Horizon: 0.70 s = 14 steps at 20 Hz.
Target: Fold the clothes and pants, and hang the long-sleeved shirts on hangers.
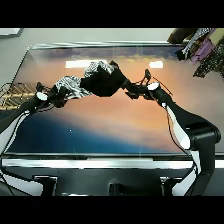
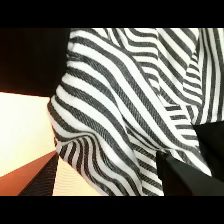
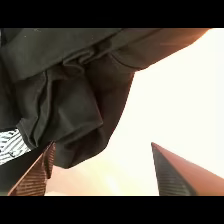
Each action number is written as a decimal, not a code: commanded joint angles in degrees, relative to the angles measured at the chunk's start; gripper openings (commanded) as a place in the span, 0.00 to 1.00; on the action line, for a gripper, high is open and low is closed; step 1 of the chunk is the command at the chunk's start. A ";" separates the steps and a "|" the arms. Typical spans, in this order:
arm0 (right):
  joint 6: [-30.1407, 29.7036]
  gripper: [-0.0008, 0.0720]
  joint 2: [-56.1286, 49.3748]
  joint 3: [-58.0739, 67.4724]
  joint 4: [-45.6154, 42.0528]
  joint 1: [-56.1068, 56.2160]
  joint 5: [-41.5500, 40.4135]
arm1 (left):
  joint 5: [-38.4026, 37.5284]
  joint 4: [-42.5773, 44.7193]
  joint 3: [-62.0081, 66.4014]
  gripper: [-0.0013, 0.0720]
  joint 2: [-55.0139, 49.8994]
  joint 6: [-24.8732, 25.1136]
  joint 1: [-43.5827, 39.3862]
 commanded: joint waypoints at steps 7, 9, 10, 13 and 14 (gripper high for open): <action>3.61 0.97 -1.88 1.90 1.01 0.09 -8.81 | 2.25 -5.20 0.02 0.04 -1.62 0.07 -0.72; 3.58 0.97 -3.61 4.35 1.44 -0.37 -9.81 | 2.23 -5.20 0.02 0.05 -1.62 0.07 -0.72; 3.61 0.97 -4.28 5.70 1.62 -0.59 -10.78 | 2.23 -5.20 0.02 0.05 -1.62 0.07 -0.72; 5.31 0.97 -6.29 8.28 1.64 -1.57 -11.50 | 2.25 -5.20 0.02 0.05 -1.62 0.07 -0.72; 6.21 0.97 -7.21 8.81 1.64 -1.62 -10.84 | 2.25 -5.20 0.02 0.05 -1.62 0.07 -0.72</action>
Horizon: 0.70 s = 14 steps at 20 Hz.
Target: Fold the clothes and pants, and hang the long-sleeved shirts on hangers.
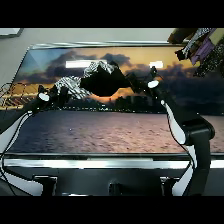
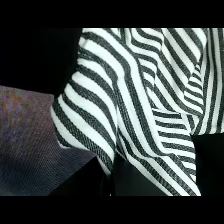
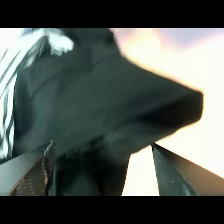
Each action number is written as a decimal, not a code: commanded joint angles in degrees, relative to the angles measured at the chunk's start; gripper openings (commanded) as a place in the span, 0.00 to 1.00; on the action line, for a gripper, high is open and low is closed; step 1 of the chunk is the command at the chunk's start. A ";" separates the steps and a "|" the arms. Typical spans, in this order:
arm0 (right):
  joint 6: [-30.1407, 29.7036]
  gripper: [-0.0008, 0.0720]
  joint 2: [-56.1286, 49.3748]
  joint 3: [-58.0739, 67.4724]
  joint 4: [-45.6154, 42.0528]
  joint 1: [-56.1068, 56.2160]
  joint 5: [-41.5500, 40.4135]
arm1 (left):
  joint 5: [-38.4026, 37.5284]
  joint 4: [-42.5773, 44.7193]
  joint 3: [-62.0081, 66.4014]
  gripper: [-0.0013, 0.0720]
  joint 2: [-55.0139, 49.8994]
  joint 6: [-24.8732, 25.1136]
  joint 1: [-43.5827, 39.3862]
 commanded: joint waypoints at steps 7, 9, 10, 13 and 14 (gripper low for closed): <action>5.01 0.96 -4.85 2.80 0.37 -0.76 -2.36 | 0.07 -0.09 0.02 0.05 -0.04 0.02 -0.04; 6.49 0.94 -5.53 2.80 0.39 -0.76 -2.93 | 0.07 -0.09 0.02 0.05 -0.04 0.04 -0.04; 6.78 0.94 -6.03 3.02 0.46 -0.76 -2.82 | 0.07 -0.09 0.02 0.05 -0.04 0.04 -0.04; 6.16 0.91 -6.84 4.11 0.96 -0.76 -2.75 | 0.07 -0.09 0.02 0.05 -0.07 0.04 -0.04; 6.23 0.88 -6.88 4.09 0.72 -0.76 -2.75 | 0.07 -0.09 0.02 0.05 -0.07 0.04 -0.04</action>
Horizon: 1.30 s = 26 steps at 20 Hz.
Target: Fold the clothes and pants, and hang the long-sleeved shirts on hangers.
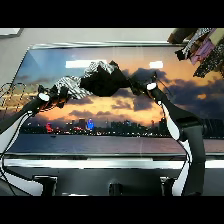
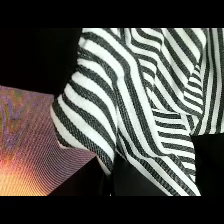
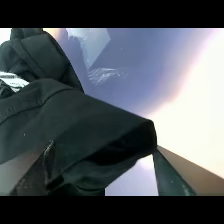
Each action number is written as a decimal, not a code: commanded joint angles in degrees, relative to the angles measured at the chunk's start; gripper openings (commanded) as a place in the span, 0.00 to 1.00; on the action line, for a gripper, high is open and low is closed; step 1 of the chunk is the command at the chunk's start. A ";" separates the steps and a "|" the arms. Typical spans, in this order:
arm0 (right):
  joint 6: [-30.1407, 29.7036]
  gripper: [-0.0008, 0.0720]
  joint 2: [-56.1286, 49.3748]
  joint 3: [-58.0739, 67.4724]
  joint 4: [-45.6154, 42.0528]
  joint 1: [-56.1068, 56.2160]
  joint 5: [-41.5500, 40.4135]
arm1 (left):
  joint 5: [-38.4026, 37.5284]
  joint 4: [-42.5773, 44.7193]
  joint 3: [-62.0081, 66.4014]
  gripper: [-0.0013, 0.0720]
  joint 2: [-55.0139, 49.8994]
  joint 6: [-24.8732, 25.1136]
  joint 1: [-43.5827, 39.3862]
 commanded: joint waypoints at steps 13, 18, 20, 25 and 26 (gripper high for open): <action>0.50 0.05 8.59 0.44 -8.46 -0.35 6.91 | -2.97 0.04 0.02 0.04 5.49 7.48 -0.02; 6.91 0.05 30.56 0.46 -31.58 -4.63 14.64 | -10.08 4.90 2.32 0.04 21.18 14.27 -0.07; 8.68 0.05 41.27 0.46 -38.99 -7.04 14.40 | -11.21 8.87 5.84 0.04 29.20 14.86 -0.15; 13.86 0.05 65.31 0.74 -50.34 -12.85 16.20 | -10.99 12.72 13.16 0.04 48.63 14.88 -0.04; 13.86 0.05 69.53 0.74 -51.69 -13.20 16.59 | -10.86 12.72 13.33 0.04 52.39 14.86 -0.04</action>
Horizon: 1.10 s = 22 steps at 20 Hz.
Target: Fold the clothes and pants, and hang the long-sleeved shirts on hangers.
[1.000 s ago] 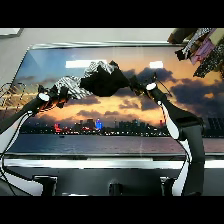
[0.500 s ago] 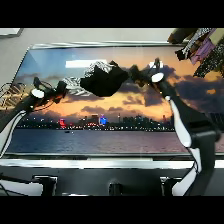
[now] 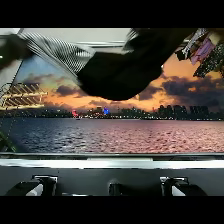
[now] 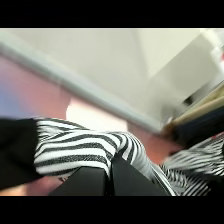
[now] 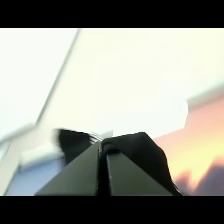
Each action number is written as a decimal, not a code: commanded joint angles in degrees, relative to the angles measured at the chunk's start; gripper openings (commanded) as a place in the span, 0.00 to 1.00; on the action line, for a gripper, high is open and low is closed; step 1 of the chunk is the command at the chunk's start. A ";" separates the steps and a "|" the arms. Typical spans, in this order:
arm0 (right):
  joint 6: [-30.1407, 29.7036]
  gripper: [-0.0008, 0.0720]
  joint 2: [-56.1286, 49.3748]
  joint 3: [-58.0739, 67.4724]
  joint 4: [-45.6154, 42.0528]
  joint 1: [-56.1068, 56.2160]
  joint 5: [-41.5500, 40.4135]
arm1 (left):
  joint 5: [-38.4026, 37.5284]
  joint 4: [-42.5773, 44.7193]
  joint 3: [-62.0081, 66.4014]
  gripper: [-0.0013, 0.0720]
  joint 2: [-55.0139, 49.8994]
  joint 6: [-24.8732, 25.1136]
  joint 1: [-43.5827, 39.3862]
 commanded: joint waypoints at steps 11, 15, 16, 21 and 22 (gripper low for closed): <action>11.13 0.05 26.82 0.07 -21.33 -2.21 3.21 | 2.29 5.03 1.79 0.04 24.85 0.31 0.04; 17.57 0.05 9.29 0.07 -17.70 -2.21 1.42 | 2.23 5.03 -1.86 0.04 18.08 0.33 -0.02; 17.35 0.05 3.34 0.07 -13.03 -2.19 -0.15 | 2.25 5.03 -2.95 0.04 15.67 0.33 -0.02; -0.44 0.05 -22.84 0.09 21.90 2.80 -8.39 | 2.29 9.05 -7.06 0.04 2.05 0.33 0.07; -2.40 0.05 -26.73 0.09 24.41 4.42 -8.11 | 2.27 9.84 -7.37 0.04 -0.61 0.31 0.07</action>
